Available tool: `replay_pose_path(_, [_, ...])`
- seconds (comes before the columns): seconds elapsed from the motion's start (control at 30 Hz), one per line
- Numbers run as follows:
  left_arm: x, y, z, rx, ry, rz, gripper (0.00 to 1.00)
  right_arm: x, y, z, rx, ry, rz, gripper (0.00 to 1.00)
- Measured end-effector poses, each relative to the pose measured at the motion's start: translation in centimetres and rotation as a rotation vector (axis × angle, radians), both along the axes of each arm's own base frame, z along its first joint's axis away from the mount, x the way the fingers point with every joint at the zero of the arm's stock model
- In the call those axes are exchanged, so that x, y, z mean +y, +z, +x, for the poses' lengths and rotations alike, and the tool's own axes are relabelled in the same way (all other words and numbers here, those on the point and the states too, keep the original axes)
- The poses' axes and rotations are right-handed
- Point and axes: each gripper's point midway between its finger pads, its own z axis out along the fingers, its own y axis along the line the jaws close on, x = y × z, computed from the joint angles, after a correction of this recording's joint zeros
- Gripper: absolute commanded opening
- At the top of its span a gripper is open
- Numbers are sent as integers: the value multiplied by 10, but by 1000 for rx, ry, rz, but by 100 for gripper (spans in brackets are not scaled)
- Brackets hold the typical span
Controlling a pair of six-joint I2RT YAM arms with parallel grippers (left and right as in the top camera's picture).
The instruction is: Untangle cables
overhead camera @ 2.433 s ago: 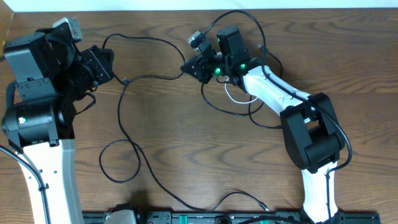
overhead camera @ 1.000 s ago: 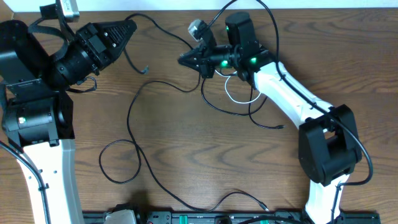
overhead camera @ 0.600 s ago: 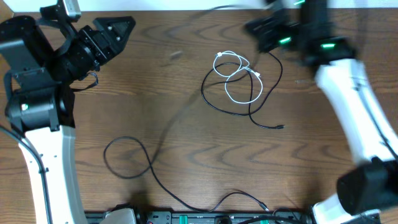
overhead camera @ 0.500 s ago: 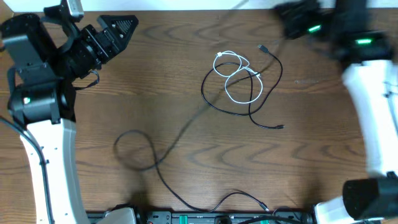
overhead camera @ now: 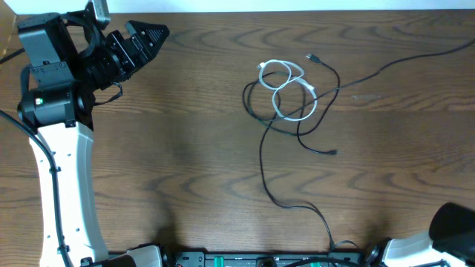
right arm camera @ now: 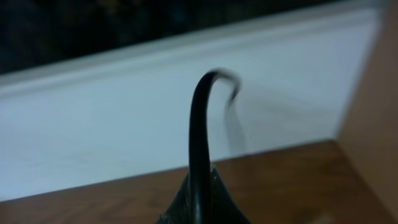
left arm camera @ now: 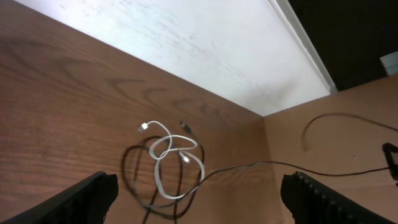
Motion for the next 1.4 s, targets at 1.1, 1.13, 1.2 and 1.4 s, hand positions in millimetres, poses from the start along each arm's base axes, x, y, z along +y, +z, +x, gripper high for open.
replay_pose_path(1.1, [2, -9, -3, -23, -27, 91, 90, -54, -213, 31, 536, -105, 82, 99])
replay_pose_path(1.13, [3, -10, -3, -22, -22, 96, 90, -38, -198, 30, 519, -73, 74, 99])
replay_pose_path(1.2, [5, -11, -2, -24, -19, 111, 90, -5, -171, 28, 487, 4, 57, 99])
replay_pose_path(1.4, [18, -25, -1, 22, 47, 180, 90, 105, -138, 21, 469, 310, 39, 99])
